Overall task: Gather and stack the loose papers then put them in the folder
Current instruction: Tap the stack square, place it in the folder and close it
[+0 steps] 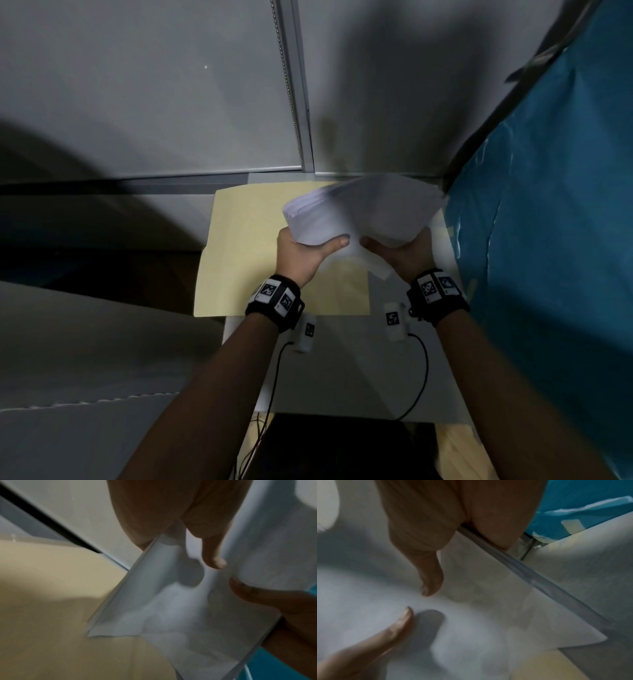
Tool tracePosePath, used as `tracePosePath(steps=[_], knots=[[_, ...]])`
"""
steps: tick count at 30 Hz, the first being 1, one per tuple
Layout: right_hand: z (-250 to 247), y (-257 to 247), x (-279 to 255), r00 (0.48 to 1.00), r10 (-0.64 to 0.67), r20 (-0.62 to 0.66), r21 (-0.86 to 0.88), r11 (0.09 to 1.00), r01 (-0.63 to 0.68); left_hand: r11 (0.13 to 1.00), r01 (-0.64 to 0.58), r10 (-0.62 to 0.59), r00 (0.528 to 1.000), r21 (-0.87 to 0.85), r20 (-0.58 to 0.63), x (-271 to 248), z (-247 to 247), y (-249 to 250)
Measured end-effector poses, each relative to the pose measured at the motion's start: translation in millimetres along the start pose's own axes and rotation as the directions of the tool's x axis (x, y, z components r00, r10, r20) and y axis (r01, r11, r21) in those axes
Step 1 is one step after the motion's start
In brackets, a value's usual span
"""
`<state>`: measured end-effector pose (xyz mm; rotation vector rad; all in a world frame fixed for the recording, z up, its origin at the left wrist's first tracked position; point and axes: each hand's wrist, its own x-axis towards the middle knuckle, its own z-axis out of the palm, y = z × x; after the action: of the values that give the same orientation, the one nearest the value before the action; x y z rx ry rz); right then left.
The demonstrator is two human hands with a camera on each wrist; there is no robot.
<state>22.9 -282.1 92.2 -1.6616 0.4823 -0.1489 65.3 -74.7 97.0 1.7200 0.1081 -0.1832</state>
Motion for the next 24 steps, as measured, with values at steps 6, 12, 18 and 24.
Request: tracePosePath(steps=[6, 12, 18, 24], knots=[[3, 13, 2, 1.000, 0.023, -0.009, 0.040, 0.999, -0.022, 0.999, 0.039, -0.040, 0.998, -0.009, -0.040, 4, 1, -11], [-11, 33, -6, 0.994, 0.095, 0.048, -0.208, 0.975, -0.083, 0.991, 0.088, -0.094, 0.994, 0.099, 0.052, -8, -22, -26], [-59, 13, 12, 0.975, -0.037, 0.219, -0.540, 0.828, 0.152, 0.674, -0.528, 0.508, 0.839, 0.516, 0.195, 7, -35, 82], [-66, 5, 7, 0.930, -0.021, 0.368, -0.481, 0.851, 0.209, 0.678, -0.298, 0.042, 0.928, 0.672, 0.369, 36, -21, 75]])
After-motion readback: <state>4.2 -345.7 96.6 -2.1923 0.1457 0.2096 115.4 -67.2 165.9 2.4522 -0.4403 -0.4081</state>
